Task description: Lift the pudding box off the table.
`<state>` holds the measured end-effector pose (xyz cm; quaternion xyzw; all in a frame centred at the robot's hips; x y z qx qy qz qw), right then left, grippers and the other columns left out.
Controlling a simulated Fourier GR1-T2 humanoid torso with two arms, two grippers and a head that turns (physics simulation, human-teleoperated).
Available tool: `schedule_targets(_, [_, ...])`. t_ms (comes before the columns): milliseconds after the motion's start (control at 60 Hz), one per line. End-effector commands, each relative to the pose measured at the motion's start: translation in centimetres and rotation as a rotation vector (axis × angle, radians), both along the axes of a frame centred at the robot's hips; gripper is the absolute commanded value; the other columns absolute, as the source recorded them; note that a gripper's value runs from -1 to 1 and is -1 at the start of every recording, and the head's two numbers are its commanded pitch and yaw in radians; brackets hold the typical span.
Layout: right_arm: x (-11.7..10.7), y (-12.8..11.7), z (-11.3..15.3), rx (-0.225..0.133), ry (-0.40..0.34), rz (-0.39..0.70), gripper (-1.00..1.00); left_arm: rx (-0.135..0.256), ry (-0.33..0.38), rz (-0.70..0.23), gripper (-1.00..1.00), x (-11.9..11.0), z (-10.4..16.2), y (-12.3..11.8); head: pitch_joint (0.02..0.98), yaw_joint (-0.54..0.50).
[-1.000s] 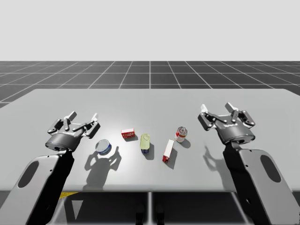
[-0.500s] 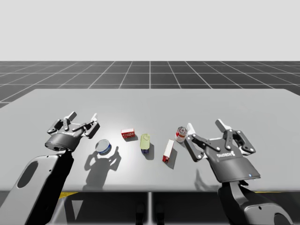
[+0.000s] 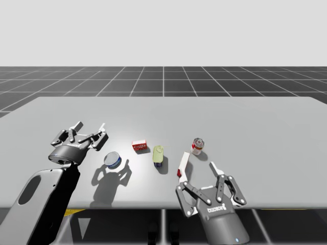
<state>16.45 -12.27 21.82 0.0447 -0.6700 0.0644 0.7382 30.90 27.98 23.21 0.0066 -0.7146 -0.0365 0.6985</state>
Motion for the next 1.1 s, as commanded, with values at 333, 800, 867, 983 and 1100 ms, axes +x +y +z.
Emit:
schedule_targets(333, [0.2,3.7,-4.7,-0.079,0.136,-0.126,-1.0,0.0,0.001,0.001,-1.0,0.0,0.0,0.0,0.858,-0.16])
schedule_targets(800, [4.9,5.1,-7.4,-0.102,0.225,-0.235,-1.0,0.001,0.005,-0.002,-1.0,0.0,0.0,0.0,0.855,-0.15])
schedule_targets(867, [5.5,5.2,-7.8,-0.12,0.232,-0.259,-1.0,0.001,0.006,-0.004,-1.0,0.0,-0.1,0.0,0.853,-0.15])
schedule_targets(983, [6.0,5.2,-8.4,-0.136,0.24,-0.276,-1.0,0.001,0.009,-0.007,-1.0,0.1,-0.1,-0.1,0.844,-0.15])
schedule_targets(1100, [6.1,5.0,-9.2,-0.152,0.26,-0.273,-1.0,-0.001,0.01,-0.011,-1.0,0.1,-0.1,-0.1,0.84,-0.15])
